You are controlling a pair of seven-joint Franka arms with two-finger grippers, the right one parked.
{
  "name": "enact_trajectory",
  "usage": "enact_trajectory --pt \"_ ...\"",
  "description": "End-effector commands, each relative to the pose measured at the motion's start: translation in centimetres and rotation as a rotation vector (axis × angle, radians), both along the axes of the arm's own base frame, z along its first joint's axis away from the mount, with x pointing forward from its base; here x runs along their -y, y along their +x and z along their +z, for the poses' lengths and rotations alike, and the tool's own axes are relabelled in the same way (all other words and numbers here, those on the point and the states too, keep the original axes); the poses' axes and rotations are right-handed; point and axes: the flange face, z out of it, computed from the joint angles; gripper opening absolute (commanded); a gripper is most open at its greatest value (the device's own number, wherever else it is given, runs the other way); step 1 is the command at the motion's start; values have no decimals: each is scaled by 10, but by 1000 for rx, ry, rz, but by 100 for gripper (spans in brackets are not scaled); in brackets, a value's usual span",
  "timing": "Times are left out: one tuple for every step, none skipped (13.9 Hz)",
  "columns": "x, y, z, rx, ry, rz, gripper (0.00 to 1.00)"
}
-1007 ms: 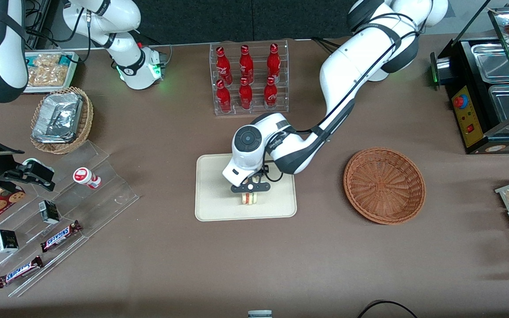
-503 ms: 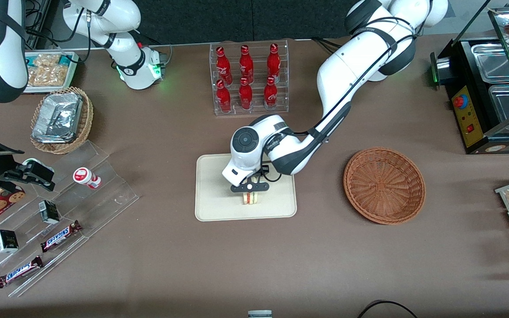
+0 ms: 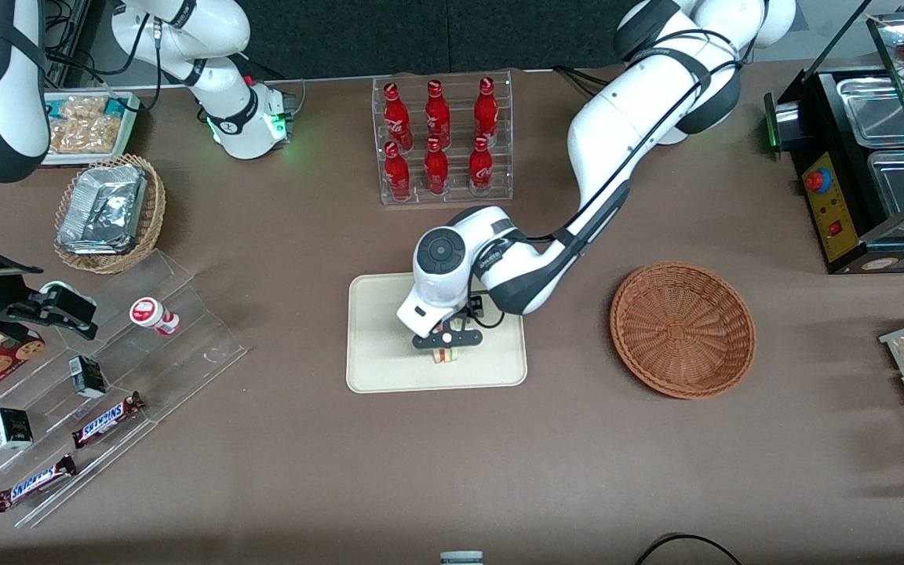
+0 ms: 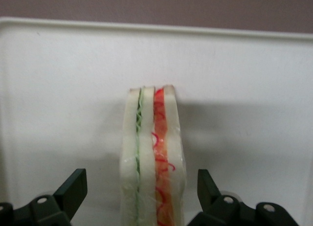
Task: Place sandwich from basket to tray
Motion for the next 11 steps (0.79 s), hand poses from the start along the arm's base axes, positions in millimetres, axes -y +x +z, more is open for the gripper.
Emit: enact_trajectory --pt "-36 29 52 28 19 61 99" --pt "-56 43 65 14 12 87 99" --pt "-76 55 82 -15 -15 86 99" --pt "-102 67 95 -55 -47 69 99" --pt "-129 71 105 -86 -60 42 99" --pt "-148 68 116 -80 -53 27 99" --pt "-169 64 123 -69 -31 27 99" --pt "-188 59 130 -53 -10 20 99" --pt "-213 55 133 -33 4 10 99" --pt "-233 49 137 -10 17 -8 99" --pt "-254 40 139 14 34 -19 99"
